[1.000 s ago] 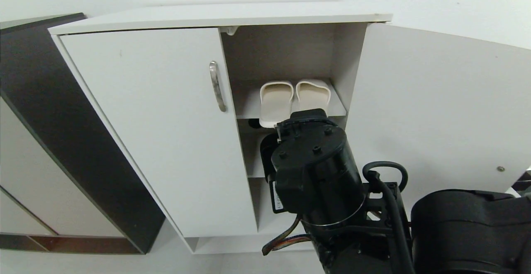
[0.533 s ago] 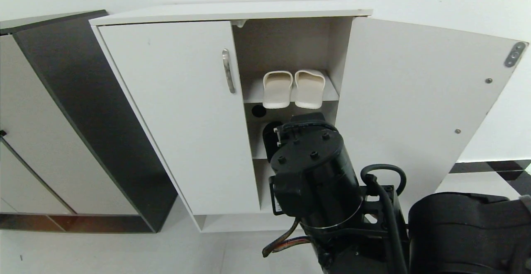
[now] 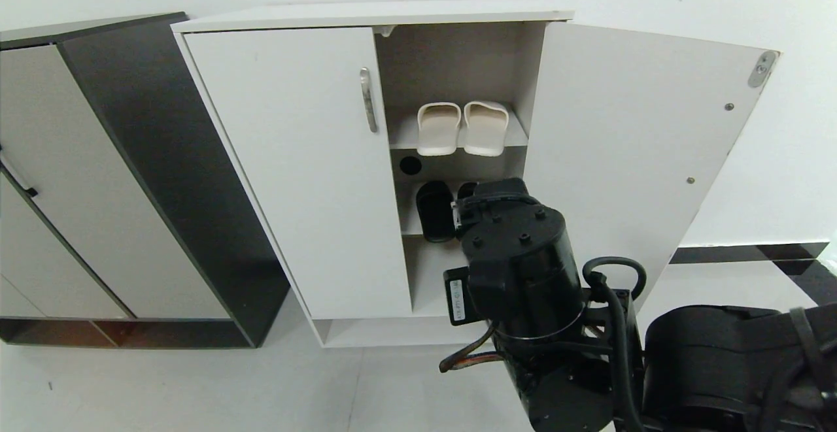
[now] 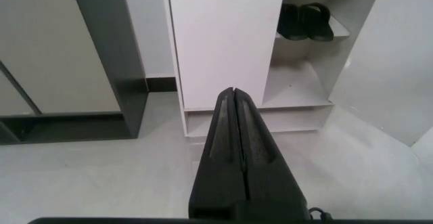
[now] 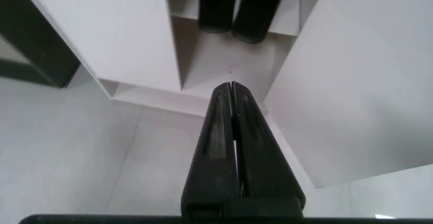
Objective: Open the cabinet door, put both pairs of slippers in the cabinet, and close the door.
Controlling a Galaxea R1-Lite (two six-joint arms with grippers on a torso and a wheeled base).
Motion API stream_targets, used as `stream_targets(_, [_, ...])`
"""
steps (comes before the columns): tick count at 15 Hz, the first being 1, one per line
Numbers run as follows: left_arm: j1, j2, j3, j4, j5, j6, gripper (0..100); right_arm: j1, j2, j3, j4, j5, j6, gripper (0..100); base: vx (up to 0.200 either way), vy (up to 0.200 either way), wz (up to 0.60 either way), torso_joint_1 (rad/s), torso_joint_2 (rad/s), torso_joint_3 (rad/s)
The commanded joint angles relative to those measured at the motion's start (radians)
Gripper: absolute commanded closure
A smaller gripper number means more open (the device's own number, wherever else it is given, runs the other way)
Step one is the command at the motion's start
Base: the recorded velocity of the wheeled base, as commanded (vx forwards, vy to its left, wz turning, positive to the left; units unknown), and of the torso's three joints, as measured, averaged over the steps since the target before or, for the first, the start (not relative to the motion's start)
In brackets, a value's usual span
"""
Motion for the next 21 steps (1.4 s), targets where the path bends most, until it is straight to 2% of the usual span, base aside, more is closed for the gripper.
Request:
stream_targets(1, [0.000, 0.000, 0.000, -0.001, 0.000, 0.000, 100, -0.003, 0.003, 0.014, -0.007, 0.000, -0.006, 100, 0.000, 0.000, 0.00, 0.000, 0.00, 0.000])
stream_targets(9, [0.000, 0.000, 0.000, -0.001, 0.002, -0.002, 100, -0.004, 0.005, 0.017, -0.007, 0.002, -0.006, 100, 0.000, 0.000, 0.00, 0.000, 0.00, 0.000])
stream_targets(13, [0.000, 0.000, 0.000, -0.001, 0.002, -0.002, 100, -0.004, 0.006, 0.021, -0.007, 0.003, -0.006, 100, 0.000, 0.000, 0.00, 0.019, -0.20, -0.312])
stream_targets(21, [0.000, 0.000, 0.000, -0.001, 0.002, -0.003, 100, -0.004, 0.008, 0.024, -0.003, 0.003, -0.007, 100, 0.000, 0.000, 0.00, 0.096, -0.50, -0.347])
